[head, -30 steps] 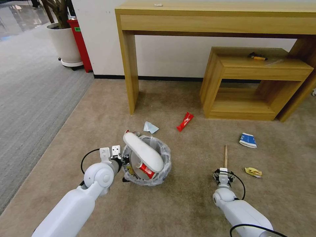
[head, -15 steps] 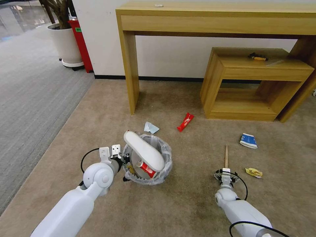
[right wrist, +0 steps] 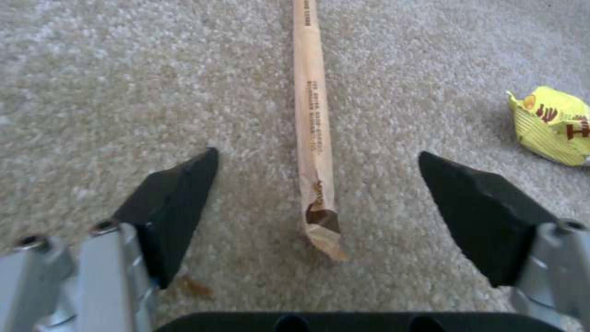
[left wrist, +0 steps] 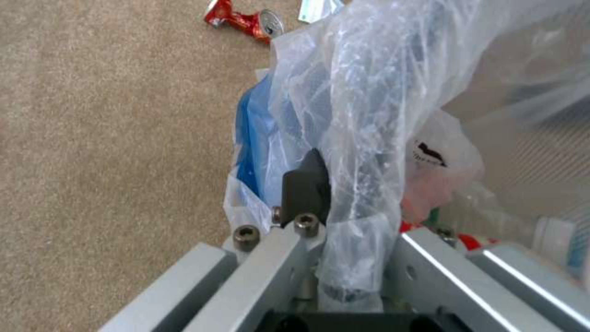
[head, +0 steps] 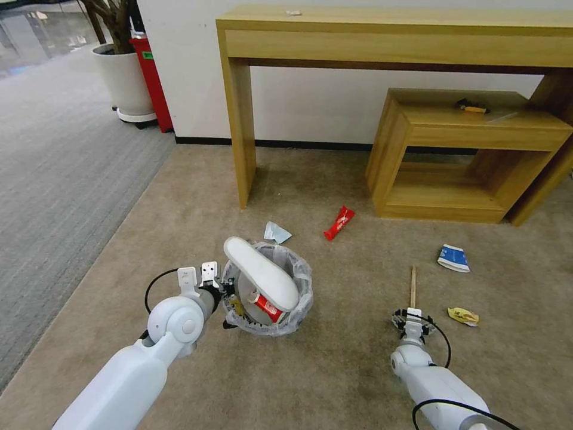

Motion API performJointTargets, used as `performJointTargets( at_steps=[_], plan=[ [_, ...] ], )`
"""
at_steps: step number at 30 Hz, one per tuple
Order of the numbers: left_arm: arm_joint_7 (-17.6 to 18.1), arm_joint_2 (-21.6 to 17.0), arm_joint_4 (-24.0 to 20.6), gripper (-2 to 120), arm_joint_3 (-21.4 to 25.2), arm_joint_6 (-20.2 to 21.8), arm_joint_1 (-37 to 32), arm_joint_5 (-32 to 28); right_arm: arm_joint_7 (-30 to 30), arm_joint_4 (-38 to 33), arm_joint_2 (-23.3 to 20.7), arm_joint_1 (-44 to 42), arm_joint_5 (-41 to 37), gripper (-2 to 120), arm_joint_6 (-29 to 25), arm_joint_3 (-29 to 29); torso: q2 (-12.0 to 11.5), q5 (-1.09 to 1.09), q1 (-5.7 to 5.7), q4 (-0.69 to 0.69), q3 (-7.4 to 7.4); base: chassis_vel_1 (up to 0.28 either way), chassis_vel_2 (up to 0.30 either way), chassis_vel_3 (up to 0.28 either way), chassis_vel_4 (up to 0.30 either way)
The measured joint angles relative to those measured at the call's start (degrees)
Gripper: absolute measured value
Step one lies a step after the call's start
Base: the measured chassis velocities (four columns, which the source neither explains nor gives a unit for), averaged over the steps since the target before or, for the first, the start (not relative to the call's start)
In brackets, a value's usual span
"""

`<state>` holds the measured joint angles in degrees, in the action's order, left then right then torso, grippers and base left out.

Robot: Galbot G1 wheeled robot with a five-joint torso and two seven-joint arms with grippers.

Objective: Pick up the trash bin and place the garbage on the floor into it.

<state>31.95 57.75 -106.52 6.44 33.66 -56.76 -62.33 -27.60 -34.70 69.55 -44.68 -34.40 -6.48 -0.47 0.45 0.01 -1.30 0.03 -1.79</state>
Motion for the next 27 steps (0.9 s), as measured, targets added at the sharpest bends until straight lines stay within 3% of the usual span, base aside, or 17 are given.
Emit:
performJointTargets(
  at_steps=[10, 12, 14, 17, 19, 27],
  plan=[
    [0.5, 0.1, -0.5, 0, -0.1, -0.2, -0.2, -0.1, -1.0, -1.2, -0.9, -1.6, 0.2, 59, -0.4, 1.4, 0.0, 0.02, -0.02, -0.02, -0.03, 0.000, 0.000, 0.000, 0.000],
    [0.8, 0.0, -0.4, 0, 0.0, -0.2, 0.1, -0.4, -2.0, -2.2, -1.4, -2.6, 0.1, 52, -0.4, 2.2, -0.1, -0.15, -0.04, -0.17, -0.05, 0.000, 0.000, 0.000, 0.000],
    [0.9, 0.0, -0.2, 0, 0.0, -0.2, 0.3, -0.5, -2.2, -2.8, -1.7, -3.1, 0.0, 50, -0.4, 2.5, -0.1, -0.07, -0.04, -0.18, -0.05, 0.000, 0.000, 0.000, 0.000],
    [0.9, -0.1, 0.3, 0, 0.1, -0.2, 0.6, -0.5, -2.5, -4.0, -2.3, -4.4, 0.0, 39, -0.4, 3.0, -0.1, -0.09, -0.04, -0.18, -0.05, -0.057, -0.031, -0.020, 0.009],
    [0.9, -0.1, 0.5, 0, 0.1, -0.2, 0.7, -0.6, -2.6, -4.2, -2.5, -4.9, 0.0, 32, -0.2, 3.4, -0.1, -0.02, -0.03, -0.09, -0.04, 0.000, 0.000, 0.000, 0.000],
    [1.0, 0.2, 0.3, 0, 0.0, -0.4, 0.5, -0.5, -2.6, -3.2, -1.7, -4.9, 1.0, 32, -0.3, 3.8, 0.0, -0.08, -0.04, -0.09, -0.02, 0.000, 0.000, 0.000, 0.000]
  ],
)
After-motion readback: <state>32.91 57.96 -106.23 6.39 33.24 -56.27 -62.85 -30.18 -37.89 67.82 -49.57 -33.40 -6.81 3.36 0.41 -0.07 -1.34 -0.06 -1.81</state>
